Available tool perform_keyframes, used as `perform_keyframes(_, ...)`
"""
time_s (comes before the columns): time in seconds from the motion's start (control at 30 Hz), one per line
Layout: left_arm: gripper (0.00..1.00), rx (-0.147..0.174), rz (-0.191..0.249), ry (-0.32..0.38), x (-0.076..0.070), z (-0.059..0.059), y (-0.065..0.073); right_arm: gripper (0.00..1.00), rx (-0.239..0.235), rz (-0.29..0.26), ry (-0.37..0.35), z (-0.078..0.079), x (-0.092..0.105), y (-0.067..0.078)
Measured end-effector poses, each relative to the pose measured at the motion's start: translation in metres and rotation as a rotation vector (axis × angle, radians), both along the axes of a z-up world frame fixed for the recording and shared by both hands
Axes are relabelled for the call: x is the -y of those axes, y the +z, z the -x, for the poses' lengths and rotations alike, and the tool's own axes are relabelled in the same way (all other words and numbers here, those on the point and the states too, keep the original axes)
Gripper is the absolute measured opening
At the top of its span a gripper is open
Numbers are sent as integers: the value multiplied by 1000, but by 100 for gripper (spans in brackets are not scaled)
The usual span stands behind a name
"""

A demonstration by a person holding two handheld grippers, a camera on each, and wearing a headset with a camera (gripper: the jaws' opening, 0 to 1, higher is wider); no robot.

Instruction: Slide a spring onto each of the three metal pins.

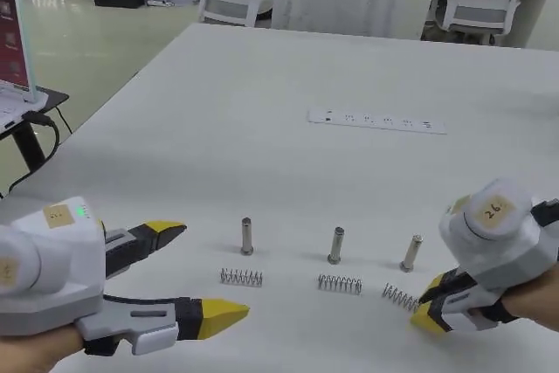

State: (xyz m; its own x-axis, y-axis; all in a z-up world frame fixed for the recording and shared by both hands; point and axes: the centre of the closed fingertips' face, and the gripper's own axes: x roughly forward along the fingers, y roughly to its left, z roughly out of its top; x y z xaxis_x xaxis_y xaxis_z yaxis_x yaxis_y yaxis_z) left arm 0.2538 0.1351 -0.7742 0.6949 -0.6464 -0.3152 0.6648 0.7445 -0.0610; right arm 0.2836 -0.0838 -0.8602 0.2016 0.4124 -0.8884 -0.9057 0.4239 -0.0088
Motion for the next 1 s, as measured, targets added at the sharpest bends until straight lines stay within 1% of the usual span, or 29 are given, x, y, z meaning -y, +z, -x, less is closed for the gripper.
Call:
perform_keyframes(0.13,78,1,1,0,1,0,0,11,7,5,3,-1,0,0)
perform_keyframes(0.23,78,1,1,1,1,1,0,8,10,8,16,2,-1,0)
perform_keyframes(0.4,78,2,3,3,1,3,0,8,23,11,18,0,-1,1)
perform_keyframes(0.47,78,2,2,2,1,3,0,8,16,7,14,1,-1,2)
perform_keyframes(0.73,78,8,2,-5,2,3,2,8,20,-2,17,3,-6,12)
perform_keyframes(1.0,76,13,-1,-23,5,4,3,8,15,-6,24,9,-9,19)
